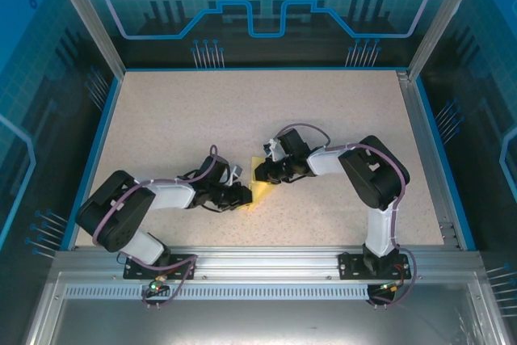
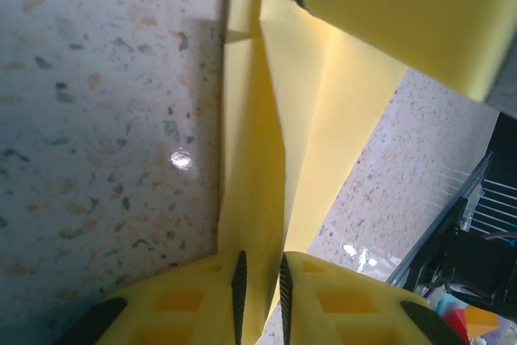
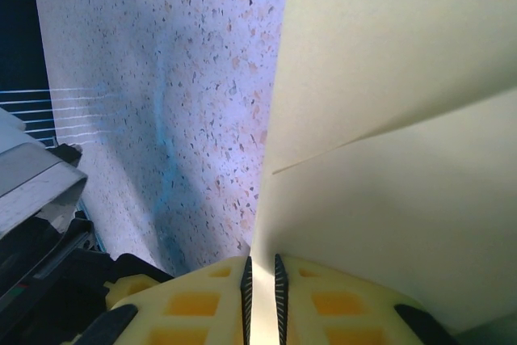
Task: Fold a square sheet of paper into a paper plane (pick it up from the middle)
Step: Fourth fold the wing at the center of the table.
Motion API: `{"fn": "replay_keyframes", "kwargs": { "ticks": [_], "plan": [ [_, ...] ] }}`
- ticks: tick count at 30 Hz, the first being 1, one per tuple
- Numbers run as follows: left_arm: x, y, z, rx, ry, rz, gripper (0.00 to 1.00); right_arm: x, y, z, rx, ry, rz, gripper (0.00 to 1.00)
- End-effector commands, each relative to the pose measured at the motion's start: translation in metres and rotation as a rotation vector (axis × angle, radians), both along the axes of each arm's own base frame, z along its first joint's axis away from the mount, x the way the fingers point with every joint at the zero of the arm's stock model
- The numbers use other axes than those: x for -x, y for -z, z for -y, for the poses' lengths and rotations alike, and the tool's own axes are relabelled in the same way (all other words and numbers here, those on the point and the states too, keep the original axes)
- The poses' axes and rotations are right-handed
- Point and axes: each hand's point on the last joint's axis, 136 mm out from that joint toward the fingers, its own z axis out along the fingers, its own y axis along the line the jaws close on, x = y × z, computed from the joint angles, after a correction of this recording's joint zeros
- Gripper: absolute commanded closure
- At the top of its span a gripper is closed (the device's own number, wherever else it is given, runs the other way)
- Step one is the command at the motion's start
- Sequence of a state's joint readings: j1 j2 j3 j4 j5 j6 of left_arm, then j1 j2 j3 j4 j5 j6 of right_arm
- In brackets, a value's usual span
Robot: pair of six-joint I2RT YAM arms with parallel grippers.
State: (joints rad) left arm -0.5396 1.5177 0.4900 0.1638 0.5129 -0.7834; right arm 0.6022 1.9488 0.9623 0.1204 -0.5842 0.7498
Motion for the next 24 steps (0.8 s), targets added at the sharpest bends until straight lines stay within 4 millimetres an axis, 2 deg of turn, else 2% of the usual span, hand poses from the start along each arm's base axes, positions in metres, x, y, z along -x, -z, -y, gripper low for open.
{"fn": "replay_keyframes", "kwargs": {
  "ticks": [1, 12, 20, 24],
  "plan": [
    [-0.006, -0.015, 0.002, -0.005, 0.002, 0.033, 0.77, 0.016, 0.030, 0.016, 0.091, -0.002, -0.079, 0.82],
    [-0.010, -0.011, 0.004, -0.003, -0.007, 0.022, 0.76, 0.014, 0.029, 0.017, 0.090, -0.001, -0.077, 0.82],
    [-0.010, -0.007, 0.006, 0.000, 0.000, 0.011, 0.82, 0.015, 0.031, 0.018, 0.092, 0.000, -0.082, 0.82],
    [-0.010, -0.009, 0.006, 0.004, -0.002, 0.016, 0.80, 0.016, 0.033, 0.018, 0.093, -0.005, -0.086, 0.81]
  ]
}}
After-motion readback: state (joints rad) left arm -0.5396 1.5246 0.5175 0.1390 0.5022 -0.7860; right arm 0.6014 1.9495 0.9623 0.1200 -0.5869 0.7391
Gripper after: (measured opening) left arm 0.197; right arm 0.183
